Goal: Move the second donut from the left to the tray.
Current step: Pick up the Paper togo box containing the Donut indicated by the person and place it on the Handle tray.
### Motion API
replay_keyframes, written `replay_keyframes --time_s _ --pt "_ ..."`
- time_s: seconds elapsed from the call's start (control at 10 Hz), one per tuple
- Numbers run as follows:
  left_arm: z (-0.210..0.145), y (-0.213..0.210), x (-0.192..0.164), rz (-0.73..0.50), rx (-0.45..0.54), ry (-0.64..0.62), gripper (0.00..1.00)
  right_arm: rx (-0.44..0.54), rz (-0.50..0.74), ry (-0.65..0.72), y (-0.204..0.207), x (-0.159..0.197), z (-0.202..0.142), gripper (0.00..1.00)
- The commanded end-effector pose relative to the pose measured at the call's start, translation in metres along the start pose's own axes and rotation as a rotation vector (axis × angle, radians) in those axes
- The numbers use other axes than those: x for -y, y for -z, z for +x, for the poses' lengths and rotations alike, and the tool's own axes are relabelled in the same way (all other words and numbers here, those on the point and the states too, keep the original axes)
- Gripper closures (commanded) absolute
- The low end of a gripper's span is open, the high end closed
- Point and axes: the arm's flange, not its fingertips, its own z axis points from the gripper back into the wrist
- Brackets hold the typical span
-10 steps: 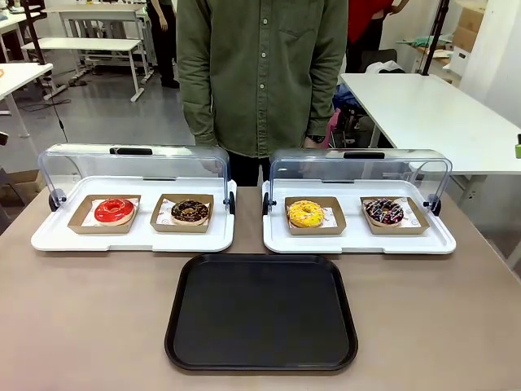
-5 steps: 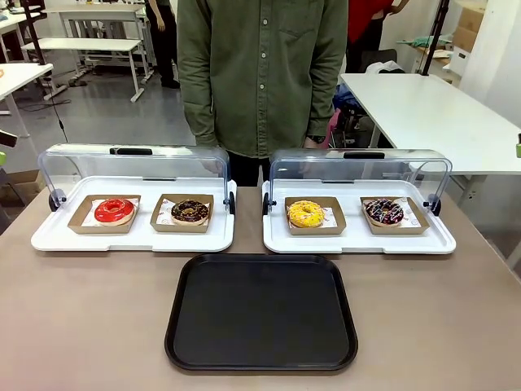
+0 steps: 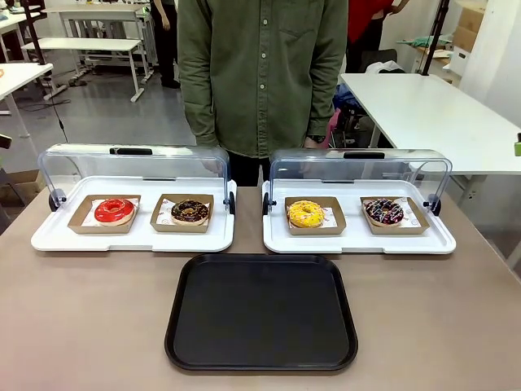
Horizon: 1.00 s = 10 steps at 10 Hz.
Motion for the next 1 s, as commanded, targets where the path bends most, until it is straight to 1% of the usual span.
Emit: replay_keyframes --time_s 0.0,0.2,0.3,0.4,0.9 --pt "-0.0108 0.0084 0.0028 0.035 0.065 0.059 0.0 0.0 0.001 0.002 -0.0005 0.0002 -0.0009 0.0" --pt "-0.0095 0.0077 0.0094 0.062 0.063 0.096 0.0 0.0 0.001 0.002 -0.0005 0.0002 -0.0009 0.0" --pt "-0.0097 0.008 0.0084 0.077 0.07 0.051 0.0 0.0 0.001 0.002 -0.0005 0.0002 -0.0009 0.0" --pt "-0.0093 0.0048 0.0026 0.023 0.041 0.059 0.0 0.0 0.001 0.002 -0.0005 0.0002 -0.0009 0.0" --pt "-0.0093 0.0048 0.0026 0.023 0.041 0.059 0.0 0.0 0.001 0.002 -0.0005 0.0002 -0.0009 0.0"
